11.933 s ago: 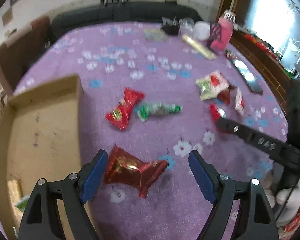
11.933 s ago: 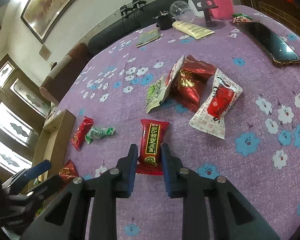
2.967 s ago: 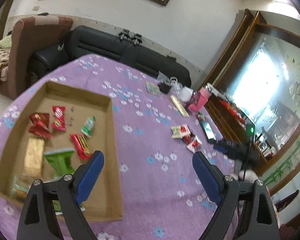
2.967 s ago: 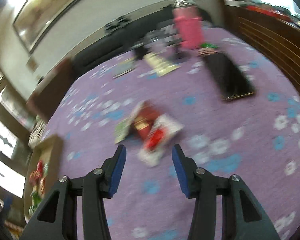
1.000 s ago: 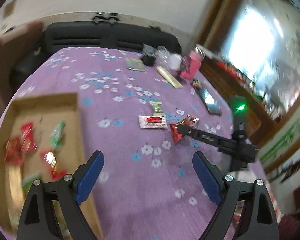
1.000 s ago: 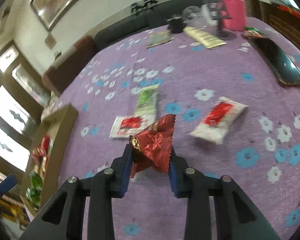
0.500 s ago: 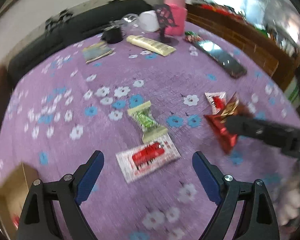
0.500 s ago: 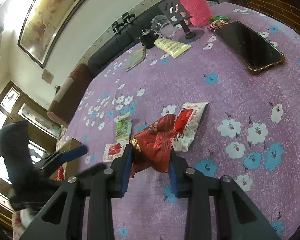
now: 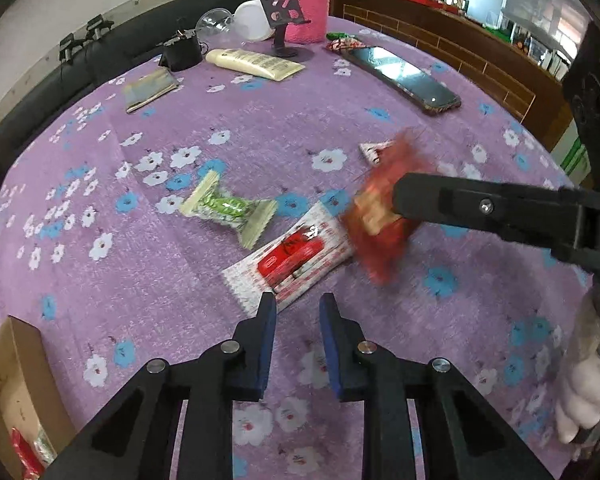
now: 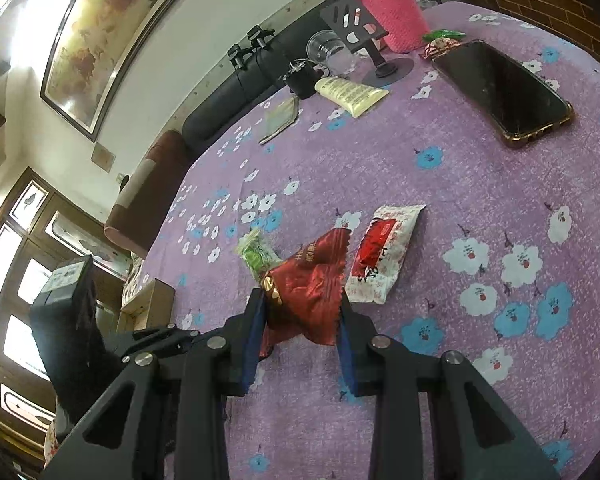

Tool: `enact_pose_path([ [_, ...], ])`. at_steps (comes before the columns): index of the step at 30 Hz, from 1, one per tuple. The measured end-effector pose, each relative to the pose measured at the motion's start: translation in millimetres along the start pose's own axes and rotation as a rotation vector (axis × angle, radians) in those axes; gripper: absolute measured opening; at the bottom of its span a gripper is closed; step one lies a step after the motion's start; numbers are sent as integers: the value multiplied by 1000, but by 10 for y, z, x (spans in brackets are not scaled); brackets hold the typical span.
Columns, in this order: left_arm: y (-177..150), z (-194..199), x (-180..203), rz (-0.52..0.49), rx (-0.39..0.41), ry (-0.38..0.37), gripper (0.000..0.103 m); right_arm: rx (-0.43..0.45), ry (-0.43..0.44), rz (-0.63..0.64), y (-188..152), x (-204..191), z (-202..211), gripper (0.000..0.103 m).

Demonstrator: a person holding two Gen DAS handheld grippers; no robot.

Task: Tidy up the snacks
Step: 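Grasp the white red-printed packet with the left tool while the right holds the red foil candy, then carry both snacks over the tray and open both tools to release them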

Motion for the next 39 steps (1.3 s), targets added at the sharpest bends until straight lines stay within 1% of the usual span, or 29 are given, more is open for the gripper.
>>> enact_pose_path([
  [1,14,17,-2,7,9,-3,37,10,-5,4,8,-6,18,31],
  [2,38,13,-5,9,24,16,53,19,-9,8,20,-6,31,31],
  [3,57,23,-16,7,37,33,59,30,-12,7,31,-2,54,31],
  [4,83,18,-18,2,51,44,62,35,-9,2,35,4,66,31],
  [6,137,11,-23,-3,63,37,62,37,-9,-5,40,21,70,31],
  [7,163,2,-16,-9,67,36,66,36,-11,-11,41,34,67,31],
  [8,186,-21,-15,-21,69,37,73,34,-11,-18,45,46,67,31],
  [9,220,-62,6,-49,72,44,74,34,-11,-28,45,62,66,31],
  [11,252,-141,38,-79,66,60,74,37,-16,-39,53,81,70,31],
  [12,267,-180,63,-76,55,38,74,38,-20,-46,56,97,76,31],
  [13,265,-166,69,-67,56,18,64,39,-21,-54,58,114,77,31],
  [14,266,-165,90,-57,46,-15,44,38,-19,-62,61,136,78,31],
  [15,264,-149,126,-46,39,-53,33,34,-17,-68,66,151,70,31],
  [16,260,-136,152,-51,38,-44,32,29,-19,-72,70,168,58,31],
  [17,251,-116,182,-65,42,-22,31,23,-30,-72,69,182,39,36],
  [18,235,-108,196,-64,41,-18,31,16,-34,-72,68,191,20,40],
  [19,219,-98,192,-54,39,-20,31,5,-35,-72,61,196,-4,40],
  [20,197,-90,187,-41,37,-29,31,-6,-43,-69,54,199,-31,43],
  [21,164,-59,175,-24,40,-36,31,-19,-57,-64,40,205,-65,43],
  [23,88,8,147,11,46,-54,31,-44,-57,-60,10,211,-133,43],
  [24,34,59,127,35,52,-64,31,-57,-58,-52,-4,204,-162,37],
  [25,-3,98,111,49,58,-68,31,-60,-68,-34,-15,184,-170,29],
  [26,-48,147,95,64,65,-74,31,-69,-66,-22,-25,167,-182,25],
  [29,-194,332,33,122,91,-92,31,-77,-55,0,-61,116,-188,24],
  [30,-250,417,-1,145,106,-96,31,-74,-36,7,-67,87,-179,24],
  [33,-400,668,-125,217,148,-111,31,-48,8,19,-58,28,-120,24],
  [35,-515,851,-248,274,179,-117,31,-30,14,29,-45,3,-85,24],
  [37,-671,1066,-424,347,214,-103,31,-25,21,25,-45,5,-86,24],
  [39,-863,1286,-625,423,251,-69,31,-29,29,21,-57,-7,-104,24],
])
Point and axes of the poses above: each gripper's, at about its wrist camera, not at the fingertips, and z roughly against the way its jaws point, x to its right, y to its top, the point moved 4 cm from there along -z, roughly the way its jaws point, and after that the axes turned 6 degrees about y, right-handed, at the moved point
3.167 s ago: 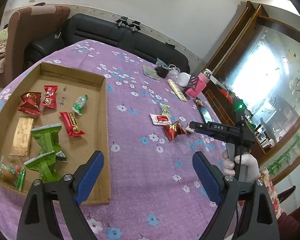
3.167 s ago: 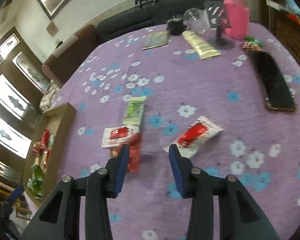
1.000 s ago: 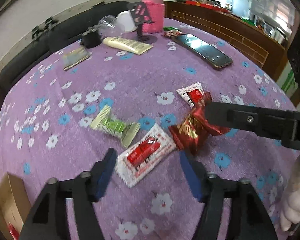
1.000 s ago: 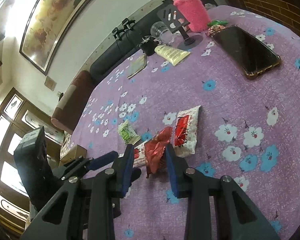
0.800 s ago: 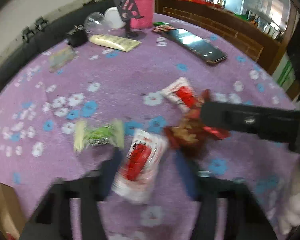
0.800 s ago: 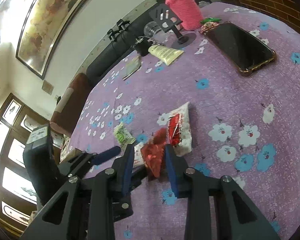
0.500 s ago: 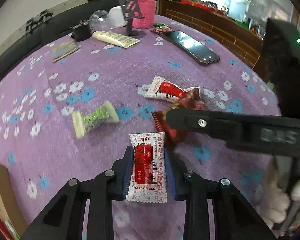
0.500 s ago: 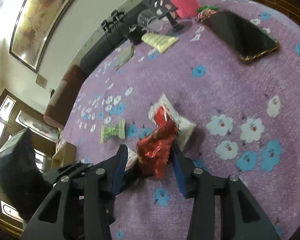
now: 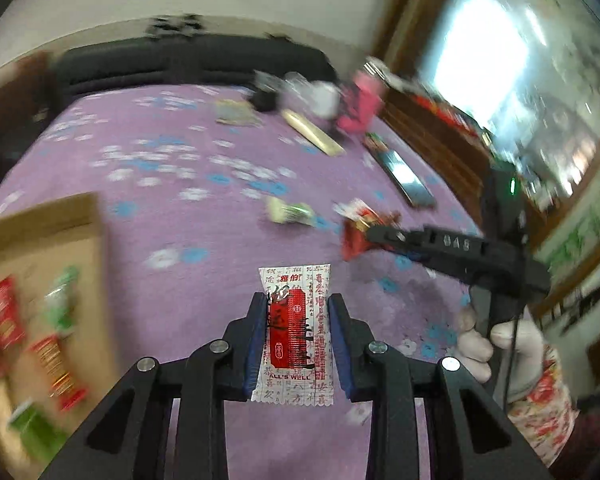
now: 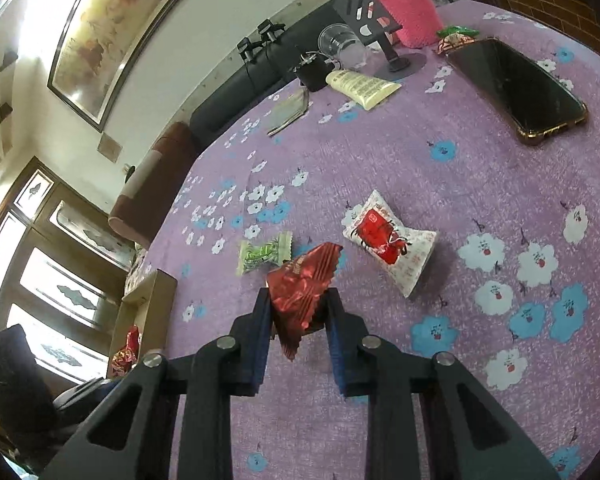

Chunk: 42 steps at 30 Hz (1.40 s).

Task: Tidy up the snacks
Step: 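Carry both snacks over the tray and open both tools to release them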

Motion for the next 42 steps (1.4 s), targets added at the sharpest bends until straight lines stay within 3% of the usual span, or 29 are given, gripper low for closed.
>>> enact_pose_path([
  [5,-206,491,-600,165,69,75,31,-16,-5,30,-82,-107,-58,24],
  [10,-479,750,-1059,282,89,135,32,-60,1,125,-278,-498,-150,24],
  [15,-738,795,-1298,332,71,166,32,-136,93,210,-580,-1148,-248,25],
  [20,-886,783,-1377,316,56,238,32,-222,151,316,-916,-1810,-451,25],
  [24,-951,755,-1479,335,52,282,32,-288,145,397,-1223,-2174,-675,25],
  [30,-983,798,-1612,372,63,304,36,-377,96,462,-1553,-2372,-1040,25],
  [36,-943,1077,-1645,401,163,310,59,-439,68,504,-1781,-2408,-1250,26],
  [40,-899,1306,-1654,417,239,339,68,-380,-16,631,-1832,-2509,-1253,29],
  [42,-887,1394,-1644,416,265,345,72,-340,-63,699,-1824,-2557,-1250,35],
])
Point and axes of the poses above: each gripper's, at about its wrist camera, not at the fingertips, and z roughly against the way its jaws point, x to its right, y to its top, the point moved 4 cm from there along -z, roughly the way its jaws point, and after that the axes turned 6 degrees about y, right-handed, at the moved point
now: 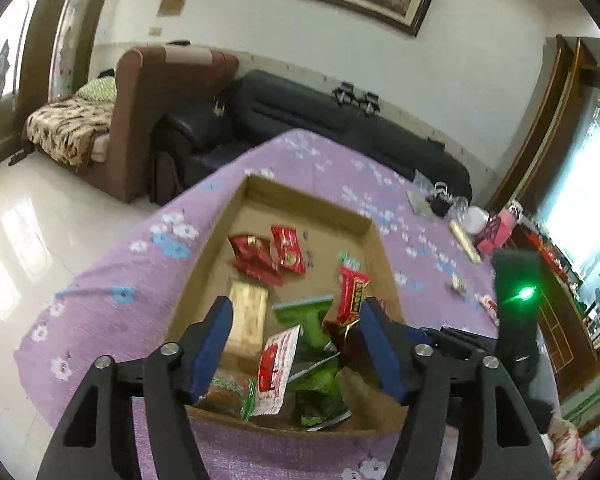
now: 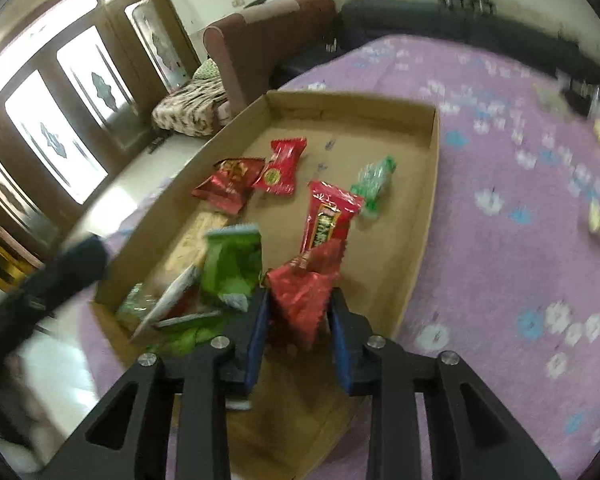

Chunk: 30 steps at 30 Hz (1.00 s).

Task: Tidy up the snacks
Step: 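Carry both snacks over the tray and open both tools to release them, then move both open tools back over the cloth toward the remaining snacks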

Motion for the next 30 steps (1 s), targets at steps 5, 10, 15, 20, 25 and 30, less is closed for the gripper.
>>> enact_pose_path([
  [5,86,159,49,-5,61,4,91,59,-12,20,73,-12,204,46],
  [10,101,250,106,-9,103,44,101,122,3,-18,137,50,473,53],
  [15,105,342,150,16,128,6,102,182,-12,-30,148,128,695,53],
  [20,91,440,221,30,165,-85,102,303,-109,-7,90,200,987,63],
  [25,70,474,372,3,158,-125,102,329,-101,-89,-61,540,1141,77],
  [30,23,446,510,-41,134,-101,102,312,-157,-180,-269,1035,1312,77],
])
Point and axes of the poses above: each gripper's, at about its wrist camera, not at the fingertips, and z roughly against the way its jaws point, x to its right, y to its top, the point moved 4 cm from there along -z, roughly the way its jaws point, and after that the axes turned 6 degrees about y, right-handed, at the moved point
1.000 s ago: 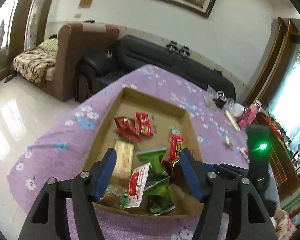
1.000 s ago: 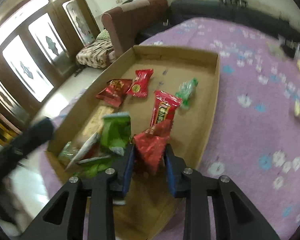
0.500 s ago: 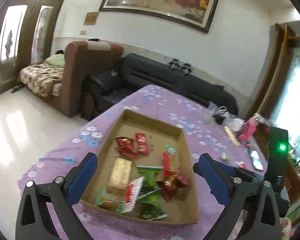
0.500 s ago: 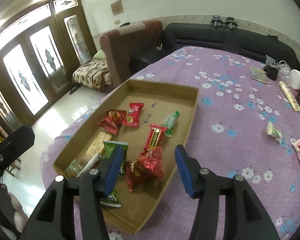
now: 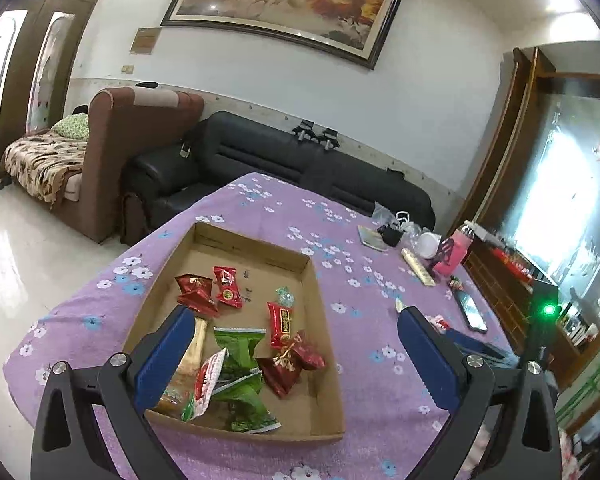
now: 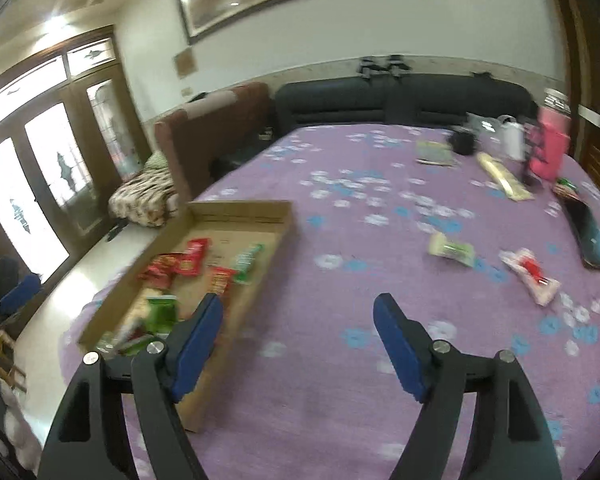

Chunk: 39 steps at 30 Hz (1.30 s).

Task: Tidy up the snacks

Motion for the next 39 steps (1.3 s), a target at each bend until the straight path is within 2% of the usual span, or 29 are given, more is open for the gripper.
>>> enact_pose_path([
  [5,-52,-57,41,-3,-52,-3,102,0,-91,-88,-60,622,187,77],
  [11,-143,-153,204,-44,-102,-49,102,9,-243,-216,-174,1518,542,77],
  [15,-243,-284,388,-71,-153,-81,102,-3,-277,-291,-183,1933,594,77],
  [19,-340,-376,566,-102,-198,-103,102,-39,-267,-286,-114,2093,401,77],
  [23,-395,-427,719,-136,-227,-111,101,-81,-261,-268,8,2186,36,77],
  [24,-399,-429,760,-149,-231,-118,100,-92,-264,-262,46,2214,-85,77],
  [26,-389,-427,842,-177,-238,-139,88,-104,-263,-252,92,2245,-234,77],
  [28,-363,-452,952,-204,-262,-171,84,-135,-276,-236,121,2288,-417,77],
  [31,-263,-524,1143,-253,-267,-178,84,-155,-256,-225,111,2304,-567,75],
  [34,-174,-703,1352,-291,-289,-200,84,-163,-261,-174,85,2243,-615,51],
  [35,-151,-798,1452,-312,-301,-208,84,-164,-253,-165,88,2231,-619,30],
  [36,-138,-906,1559,-338,-310,-211,84,-169,-244,-159,85,2221,-628,27],
  [39,-148,-1306,1938,-436,-346,-205,84,-166,-225,-175,94,2232,-637,26],
])
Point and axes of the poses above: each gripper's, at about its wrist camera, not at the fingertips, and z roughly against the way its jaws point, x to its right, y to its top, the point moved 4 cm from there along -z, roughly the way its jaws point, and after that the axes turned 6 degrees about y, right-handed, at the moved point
